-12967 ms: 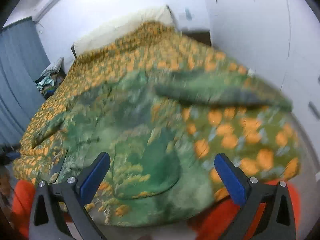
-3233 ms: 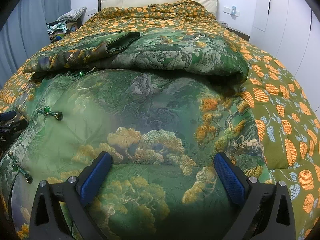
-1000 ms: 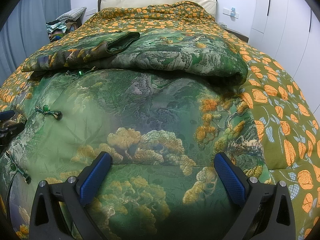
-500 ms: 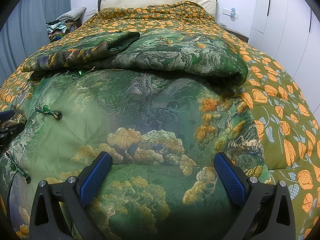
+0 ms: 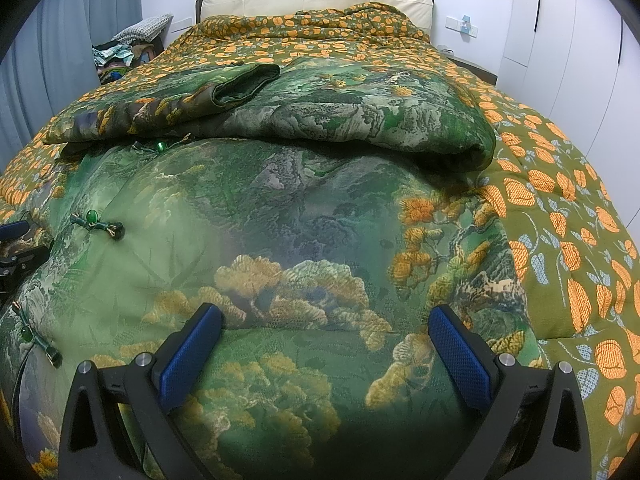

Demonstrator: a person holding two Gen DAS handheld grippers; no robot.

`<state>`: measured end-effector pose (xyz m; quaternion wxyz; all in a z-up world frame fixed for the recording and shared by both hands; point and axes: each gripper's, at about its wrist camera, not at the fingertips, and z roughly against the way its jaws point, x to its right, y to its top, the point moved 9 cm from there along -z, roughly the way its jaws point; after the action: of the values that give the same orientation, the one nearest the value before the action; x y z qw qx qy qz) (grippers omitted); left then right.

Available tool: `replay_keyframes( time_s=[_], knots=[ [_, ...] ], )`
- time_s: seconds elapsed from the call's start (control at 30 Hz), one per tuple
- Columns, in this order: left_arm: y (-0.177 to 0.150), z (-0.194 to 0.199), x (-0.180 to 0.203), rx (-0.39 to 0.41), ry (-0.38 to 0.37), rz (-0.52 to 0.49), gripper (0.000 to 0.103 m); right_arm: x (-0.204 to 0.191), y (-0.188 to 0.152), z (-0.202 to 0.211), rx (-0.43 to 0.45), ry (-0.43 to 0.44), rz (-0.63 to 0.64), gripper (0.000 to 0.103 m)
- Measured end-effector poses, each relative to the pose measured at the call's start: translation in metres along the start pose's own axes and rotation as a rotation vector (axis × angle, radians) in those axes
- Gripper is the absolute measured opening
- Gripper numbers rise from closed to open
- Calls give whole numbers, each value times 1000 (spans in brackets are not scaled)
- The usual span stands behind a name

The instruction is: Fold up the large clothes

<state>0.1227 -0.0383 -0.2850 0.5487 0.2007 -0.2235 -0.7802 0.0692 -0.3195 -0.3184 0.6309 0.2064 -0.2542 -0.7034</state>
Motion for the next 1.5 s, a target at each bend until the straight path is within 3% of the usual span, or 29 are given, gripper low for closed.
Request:
replay_keyframes(
  time_s=[0.77,1.5],
  knots=[
    [-1,5,2,-31,8,-2,103,0,0,0,0,0,0,102],
    [0,33,-3,-53,-51,20,103,-2,0,2,-7,17,-5,102]
  ],
)
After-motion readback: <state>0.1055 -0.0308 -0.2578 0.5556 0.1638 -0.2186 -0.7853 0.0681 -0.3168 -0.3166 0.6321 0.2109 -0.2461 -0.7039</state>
